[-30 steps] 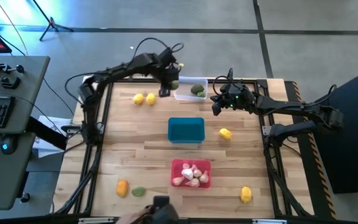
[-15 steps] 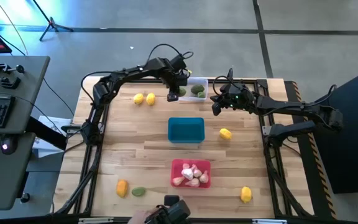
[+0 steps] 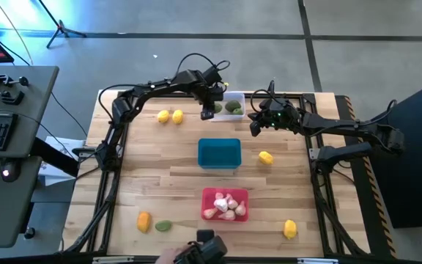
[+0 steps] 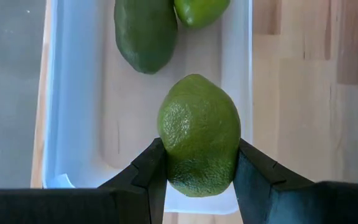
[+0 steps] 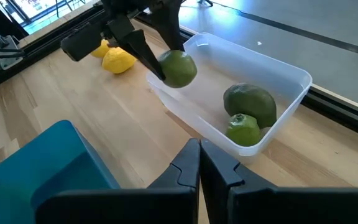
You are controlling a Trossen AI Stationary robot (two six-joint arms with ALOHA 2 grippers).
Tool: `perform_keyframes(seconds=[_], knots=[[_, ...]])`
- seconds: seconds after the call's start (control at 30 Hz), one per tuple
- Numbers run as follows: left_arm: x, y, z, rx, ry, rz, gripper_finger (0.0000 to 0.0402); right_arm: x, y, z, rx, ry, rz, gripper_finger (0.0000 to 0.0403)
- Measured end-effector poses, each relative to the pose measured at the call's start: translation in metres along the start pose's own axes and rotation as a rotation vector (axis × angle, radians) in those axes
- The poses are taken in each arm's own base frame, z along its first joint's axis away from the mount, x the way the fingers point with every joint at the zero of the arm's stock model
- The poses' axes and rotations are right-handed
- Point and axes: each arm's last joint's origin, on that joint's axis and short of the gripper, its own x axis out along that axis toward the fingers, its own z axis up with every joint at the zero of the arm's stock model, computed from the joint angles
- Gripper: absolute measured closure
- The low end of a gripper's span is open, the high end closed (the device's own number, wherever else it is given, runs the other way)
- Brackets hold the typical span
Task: Sort produce into baskets
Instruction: Put the top green lime into the transparent bin, then put the green lime into the transparent bin
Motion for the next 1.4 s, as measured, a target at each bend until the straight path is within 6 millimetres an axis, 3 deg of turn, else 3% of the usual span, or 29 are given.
perform_keyframes(seconds=[0.2, 1.03, 1.2, 1.4], knots=[[0.009, -0.005, 0.0, 0.005, 0.027, -0.013, 0.0268, 0.0, 0.0, 0.0, -0.001, 0.004, -0.001, 0.0403], [0.008, -0.005, 0.0, -0.011, 0.029, -0.017, 0.0177, 0.0, 0.0, 0.0, -0.011, 0.005, -0.003, 0.0403], [0.004, -0.005, 0.0, -0.006, 0.022, -0.014, 0.0199, 0.0, 0.0, 0.0, -0.014, 0.003, -0.012, 0.0403], [-0.009, -0.01, 0.006, -0.024, -0.004, -0.002, 0.0283, 0.0, 0.0, 0.0, -0.052, 0.003, -0.012, 0.0403]])
